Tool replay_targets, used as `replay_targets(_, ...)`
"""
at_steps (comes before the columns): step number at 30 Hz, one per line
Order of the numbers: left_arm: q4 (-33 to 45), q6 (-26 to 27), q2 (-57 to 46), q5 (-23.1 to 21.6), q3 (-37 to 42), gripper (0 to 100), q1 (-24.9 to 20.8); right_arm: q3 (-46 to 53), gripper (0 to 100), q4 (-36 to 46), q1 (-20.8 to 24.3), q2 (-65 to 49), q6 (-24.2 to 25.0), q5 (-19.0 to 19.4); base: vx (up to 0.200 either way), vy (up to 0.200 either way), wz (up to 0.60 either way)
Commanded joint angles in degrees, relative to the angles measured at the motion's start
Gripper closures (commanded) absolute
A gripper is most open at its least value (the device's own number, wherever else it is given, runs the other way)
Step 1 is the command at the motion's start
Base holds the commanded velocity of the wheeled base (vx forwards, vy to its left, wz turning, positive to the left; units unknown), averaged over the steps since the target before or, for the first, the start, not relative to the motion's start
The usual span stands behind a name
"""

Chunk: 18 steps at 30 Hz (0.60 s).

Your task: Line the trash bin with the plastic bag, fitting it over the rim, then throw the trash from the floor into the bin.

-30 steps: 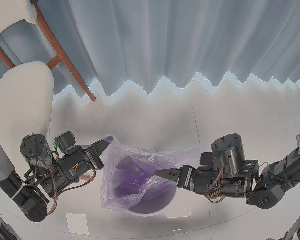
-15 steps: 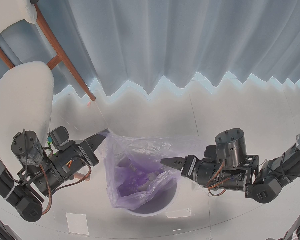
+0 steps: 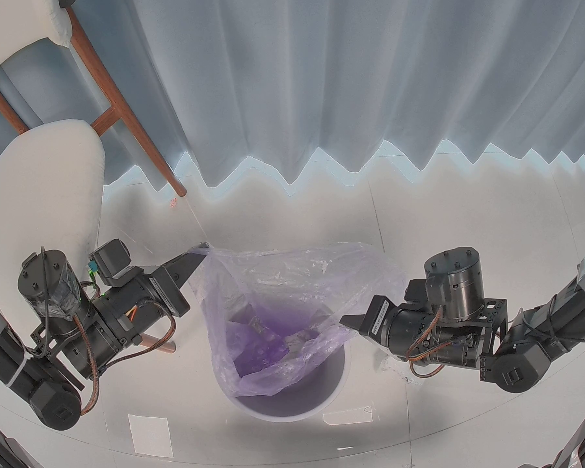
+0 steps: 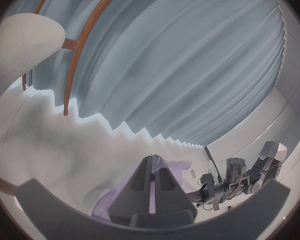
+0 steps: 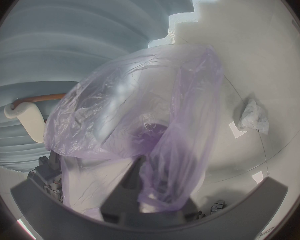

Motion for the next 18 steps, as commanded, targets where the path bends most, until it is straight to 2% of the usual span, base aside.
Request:
replay_targets(1,0.2,0.0,0.6,0.2,-0.7,100,0.2,-0.2,100,-0.1,-0.3,-2.2,-0.4,0.0,0.0,0.0,0.0)
replay_targets(7,0.4,0.1,3.2,1.7,-0.8,100,0.4,-1.6,100,-3.4,-1.1,-4.8,-1.0,2.8,0.0,0.0,0.0)
replay_targets(10,0.2,0.1,6.5,2.5,-1.7,100,1.5,-3.0,100,-11.6,-3.9,-3.8,-1.3,8.2,0.0,0.0,0.0)
replay_targets(13,0.0,0.1,8.7,3.8,-2.8,100,2.2,-6.5,100,-12.7,-5.7,-2.1,-1.5,11.0,0.0,0.0,0.0)
replay_targets(18,0.4,0.1,10.4,4.3,-4.7,100,4.5,-13.3,100,-12.8,-8.4,2.6,-1.5,12.3,0.0,0.0,0.0)
